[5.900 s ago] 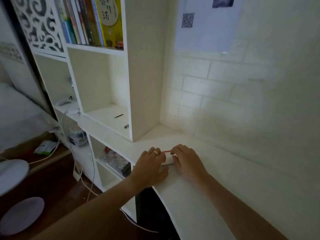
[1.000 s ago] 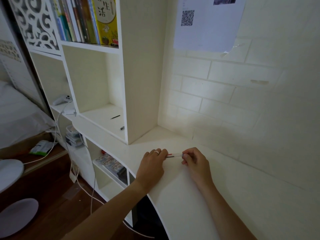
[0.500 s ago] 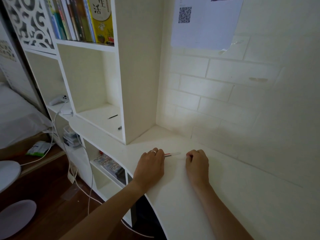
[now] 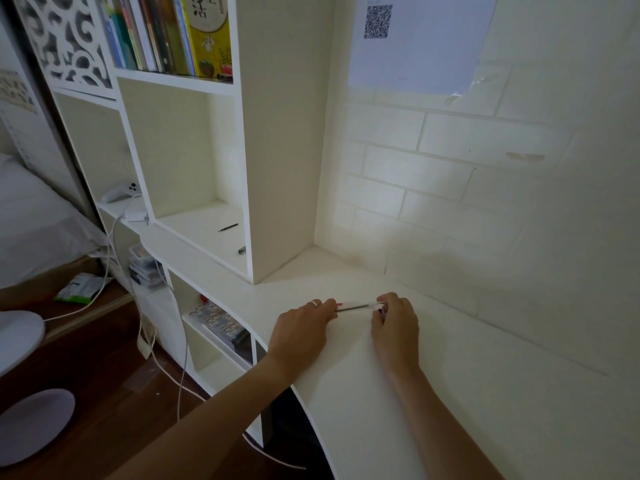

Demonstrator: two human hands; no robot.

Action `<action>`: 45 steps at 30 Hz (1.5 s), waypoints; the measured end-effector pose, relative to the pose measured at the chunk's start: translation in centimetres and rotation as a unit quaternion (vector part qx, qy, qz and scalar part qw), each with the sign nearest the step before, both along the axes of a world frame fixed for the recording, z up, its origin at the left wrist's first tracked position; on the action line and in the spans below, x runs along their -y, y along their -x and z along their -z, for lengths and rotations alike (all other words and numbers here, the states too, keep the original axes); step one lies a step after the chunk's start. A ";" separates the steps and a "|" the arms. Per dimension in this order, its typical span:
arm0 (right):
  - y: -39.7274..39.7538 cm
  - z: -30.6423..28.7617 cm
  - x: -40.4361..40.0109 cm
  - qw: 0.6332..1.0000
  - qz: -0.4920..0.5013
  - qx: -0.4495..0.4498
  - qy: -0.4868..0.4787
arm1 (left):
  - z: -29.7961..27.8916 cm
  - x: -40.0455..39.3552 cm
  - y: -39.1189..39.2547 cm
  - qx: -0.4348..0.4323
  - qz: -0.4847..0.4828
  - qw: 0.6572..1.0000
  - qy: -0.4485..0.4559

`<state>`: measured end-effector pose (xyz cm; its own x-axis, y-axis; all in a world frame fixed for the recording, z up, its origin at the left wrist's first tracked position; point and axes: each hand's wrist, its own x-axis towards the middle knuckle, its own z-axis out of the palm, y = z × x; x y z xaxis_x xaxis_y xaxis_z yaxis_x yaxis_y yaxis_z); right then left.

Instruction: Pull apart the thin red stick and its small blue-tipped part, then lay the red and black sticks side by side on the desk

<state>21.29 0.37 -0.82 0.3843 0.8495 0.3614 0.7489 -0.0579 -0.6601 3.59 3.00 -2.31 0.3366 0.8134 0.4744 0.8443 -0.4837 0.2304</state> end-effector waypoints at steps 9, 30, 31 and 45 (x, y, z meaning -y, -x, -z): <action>0.2 -0.1 0.5 0.998 -0.043 -0.011 -0.054 | 0.0 0.3 -0.1 0.010 -0.030 0.999 -0.008; 0.2 -0.1 0.6 0.981 -0.135 0.028 -0.138 | -2.8 0.2 2.3 -0.080 -0.070 0.994 -0.019; 0.2 -0.2 0.6 0.982 -0.128 0.027 -0.139 | -2.8 0.3 2.1 -0.083 -0.071 0.994 -0.016; -0.5 0.0 -0.1 0.991 0.052 -0.064 -0.106 | -2.6 -0.1 4.3 -0.046 -0.114 0.991 -0.047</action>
